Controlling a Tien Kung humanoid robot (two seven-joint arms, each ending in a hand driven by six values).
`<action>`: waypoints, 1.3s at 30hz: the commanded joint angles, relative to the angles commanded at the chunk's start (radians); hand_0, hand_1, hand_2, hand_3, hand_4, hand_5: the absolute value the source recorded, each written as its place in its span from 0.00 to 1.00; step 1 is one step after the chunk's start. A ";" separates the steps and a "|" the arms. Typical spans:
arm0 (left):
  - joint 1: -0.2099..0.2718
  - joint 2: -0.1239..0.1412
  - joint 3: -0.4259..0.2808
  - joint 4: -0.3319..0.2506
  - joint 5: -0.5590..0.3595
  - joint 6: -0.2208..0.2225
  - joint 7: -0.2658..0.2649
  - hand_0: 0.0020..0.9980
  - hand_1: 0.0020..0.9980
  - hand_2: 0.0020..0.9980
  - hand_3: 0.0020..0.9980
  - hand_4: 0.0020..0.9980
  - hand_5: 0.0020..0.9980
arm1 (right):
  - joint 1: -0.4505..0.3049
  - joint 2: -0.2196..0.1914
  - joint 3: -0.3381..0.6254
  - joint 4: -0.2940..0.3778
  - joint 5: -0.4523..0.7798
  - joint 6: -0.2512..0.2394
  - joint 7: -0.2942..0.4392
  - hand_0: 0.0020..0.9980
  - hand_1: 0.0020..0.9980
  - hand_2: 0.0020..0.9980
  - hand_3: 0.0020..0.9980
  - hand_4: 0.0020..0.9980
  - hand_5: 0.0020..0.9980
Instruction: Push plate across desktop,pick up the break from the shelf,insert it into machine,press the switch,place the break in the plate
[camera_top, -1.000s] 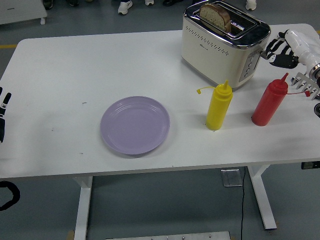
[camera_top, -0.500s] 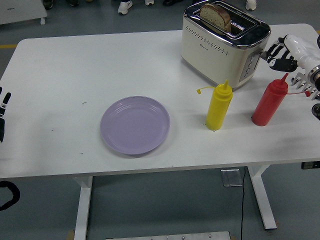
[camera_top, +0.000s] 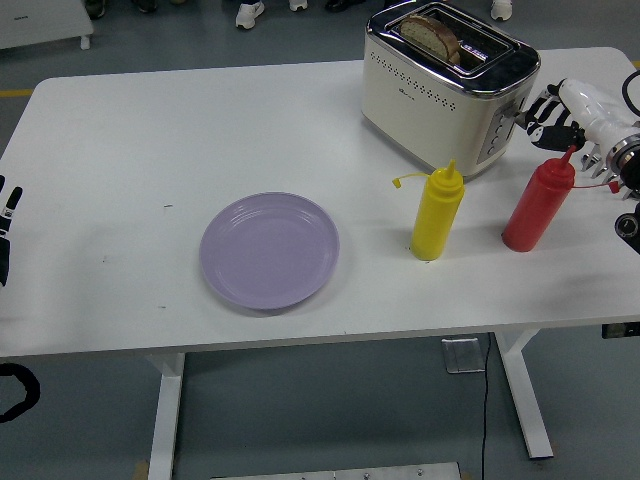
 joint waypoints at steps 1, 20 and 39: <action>0.000 0.000 0.000 0.000 0.000 0.000 0.000 0.82 0.86 0.92 0.85 0.65 1.00 | 0.000 0.001 -0.003 0.000 0.000 0.000 0.000 0.37 0.44 0.54 0.57 0.50 0.39; -0.005 0.001 0.000 0.001 0.000 0.001 0.000 0.81 0.86 0.92 0.85 0.65 1.00 | 0.026 0.021 -0.059 -0.038 0.001 0.016 -0.006 0.36 0.44 0.53 0.57 0.50 0.40; -0.006 0.000 -0.002 0.001 0.001 0.000 -0.001 0.82 0.86 0.92 0.85 0.65 1.00 | 0.008 0.004 0.069 0.004 -0.042 0.007 -0.033 0.37 0.45 0.54 0.58 0.51 0.39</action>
